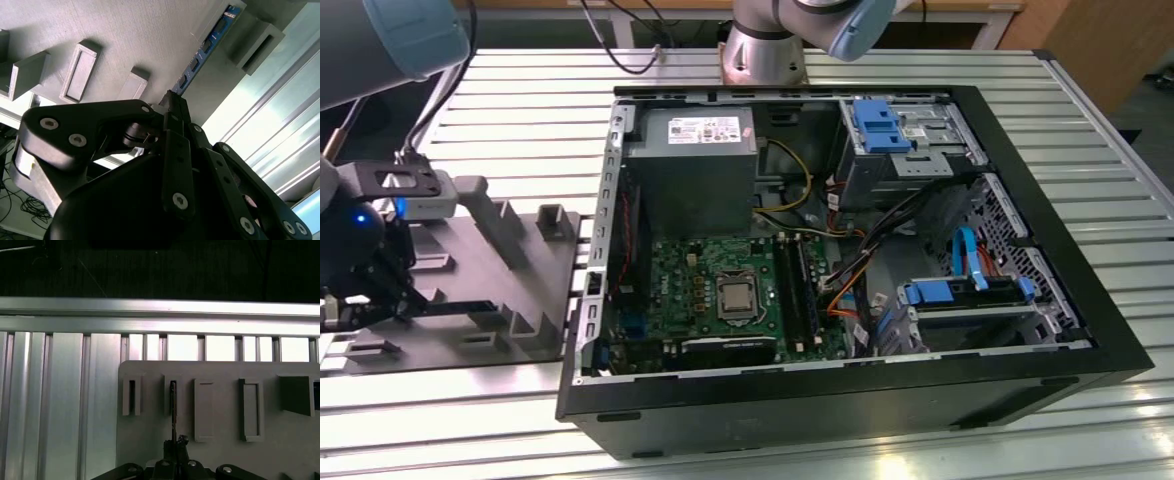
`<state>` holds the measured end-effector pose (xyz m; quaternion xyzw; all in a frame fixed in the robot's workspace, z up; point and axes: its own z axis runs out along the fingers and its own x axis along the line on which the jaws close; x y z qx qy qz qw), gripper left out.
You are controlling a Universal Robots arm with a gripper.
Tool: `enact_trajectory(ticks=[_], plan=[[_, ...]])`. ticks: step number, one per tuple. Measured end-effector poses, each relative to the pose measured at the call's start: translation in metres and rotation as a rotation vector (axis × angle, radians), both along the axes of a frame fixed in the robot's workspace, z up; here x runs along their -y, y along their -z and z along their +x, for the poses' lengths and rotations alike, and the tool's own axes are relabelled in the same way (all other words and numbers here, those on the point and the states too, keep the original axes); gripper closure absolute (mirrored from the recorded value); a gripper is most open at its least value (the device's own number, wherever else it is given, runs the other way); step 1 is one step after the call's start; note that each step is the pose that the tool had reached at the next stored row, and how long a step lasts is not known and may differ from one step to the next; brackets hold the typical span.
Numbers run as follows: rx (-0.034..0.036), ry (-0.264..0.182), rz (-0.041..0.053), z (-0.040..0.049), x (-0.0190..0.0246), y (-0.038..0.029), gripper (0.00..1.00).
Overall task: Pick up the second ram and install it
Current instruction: 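Pick up the second ram and move it above second insertion slot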
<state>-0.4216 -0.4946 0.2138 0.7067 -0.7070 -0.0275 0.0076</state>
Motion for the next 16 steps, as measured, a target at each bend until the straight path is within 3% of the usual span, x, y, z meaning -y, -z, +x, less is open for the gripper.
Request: enact_trajectory(ticks=[16], plan=[[0.0004, 0.0, 0.0003, -0.0001, 0.0, -0.0066, 0.88]])
